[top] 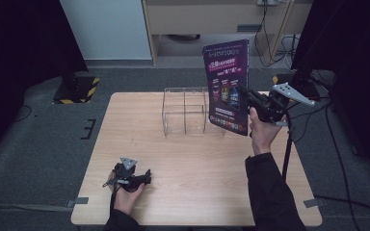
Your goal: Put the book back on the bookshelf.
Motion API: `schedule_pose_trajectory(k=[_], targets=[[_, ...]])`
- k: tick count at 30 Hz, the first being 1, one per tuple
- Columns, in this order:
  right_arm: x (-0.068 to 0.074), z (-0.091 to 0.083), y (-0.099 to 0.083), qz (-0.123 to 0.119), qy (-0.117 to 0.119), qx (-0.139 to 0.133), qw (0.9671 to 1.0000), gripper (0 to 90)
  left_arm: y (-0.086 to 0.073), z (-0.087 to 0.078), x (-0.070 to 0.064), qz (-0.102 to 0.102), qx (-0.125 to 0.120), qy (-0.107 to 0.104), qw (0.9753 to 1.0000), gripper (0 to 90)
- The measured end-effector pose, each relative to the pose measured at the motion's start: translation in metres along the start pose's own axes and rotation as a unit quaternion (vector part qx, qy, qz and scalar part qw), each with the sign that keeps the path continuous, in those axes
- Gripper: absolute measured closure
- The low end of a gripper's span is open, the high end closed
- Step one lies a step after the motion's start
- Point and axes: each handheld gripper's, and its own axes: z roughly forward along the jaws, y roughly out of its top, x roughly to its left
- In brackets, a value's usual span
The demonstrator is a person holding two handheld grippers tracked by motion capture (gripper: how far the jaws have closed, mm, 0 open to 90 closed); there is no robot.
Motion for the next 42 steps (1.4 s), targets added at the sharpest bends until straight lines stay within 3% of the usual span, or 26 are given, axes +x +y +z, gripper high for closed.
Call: schedule_pose_trajectory(k=[9,26,42], targets=[[-0.014,0.02,-0.007,-0.006,-0.034,-0.003,0.9994,84.5,0.0,0.0,0.0,0.0,0.0,0.0,1.0,8.4],[-0.018,0.056,-0.037,-0.021,-0.052,0.002,0.9984,84.4,0.0,0.0,0.0,0.001,0.001,0.0,1.0,8.1],[-0.021,0.069,-0.072,-0.021,-0.067,0.02,0.9973,84.4,0.0,0.0,0.0,0.001,0.001,0.0,1.0,8.1]])
